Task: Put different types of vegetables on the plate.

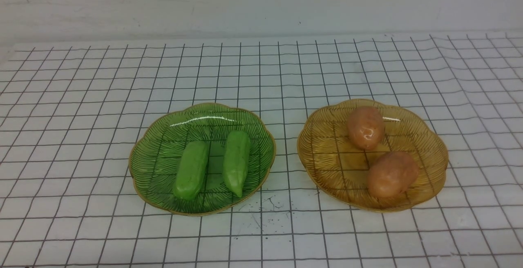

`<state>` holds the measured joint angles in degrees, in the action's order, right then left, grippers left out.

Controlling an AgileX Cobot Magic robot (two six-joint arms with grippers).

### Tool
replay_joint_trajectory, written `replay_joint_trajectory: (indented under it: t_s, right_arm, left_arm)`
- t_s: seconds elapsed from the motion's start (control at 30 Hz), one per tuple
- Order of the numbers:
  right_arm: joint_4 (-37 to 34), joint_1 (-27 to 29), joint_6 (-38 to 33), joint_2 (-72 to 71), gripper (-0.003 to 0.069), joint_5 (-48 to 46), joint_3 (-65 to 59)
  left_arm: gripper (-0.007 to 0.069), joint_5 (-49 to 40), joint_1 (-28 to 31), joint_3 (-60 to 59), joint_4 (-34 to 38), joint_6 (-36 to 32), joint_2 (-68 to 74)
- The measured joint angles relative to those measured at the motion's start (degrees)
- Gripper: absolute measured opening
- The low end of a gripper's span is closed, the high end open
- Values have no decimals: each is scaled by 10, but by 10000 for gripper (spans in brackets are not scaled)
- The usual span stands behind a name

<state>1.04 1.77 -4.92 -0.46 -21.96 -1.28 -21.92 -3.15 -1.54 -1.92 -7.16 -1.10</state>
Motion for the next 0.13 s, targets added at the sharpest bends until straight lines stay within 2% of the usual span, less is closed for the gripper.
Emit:
replay_joint_trajectory:
  t_s: [0.13]
  right_arm:
    - [0,0,0,0,-15,0,0]
  left_arm:
    - [-7,0,0,0,0,0,0]
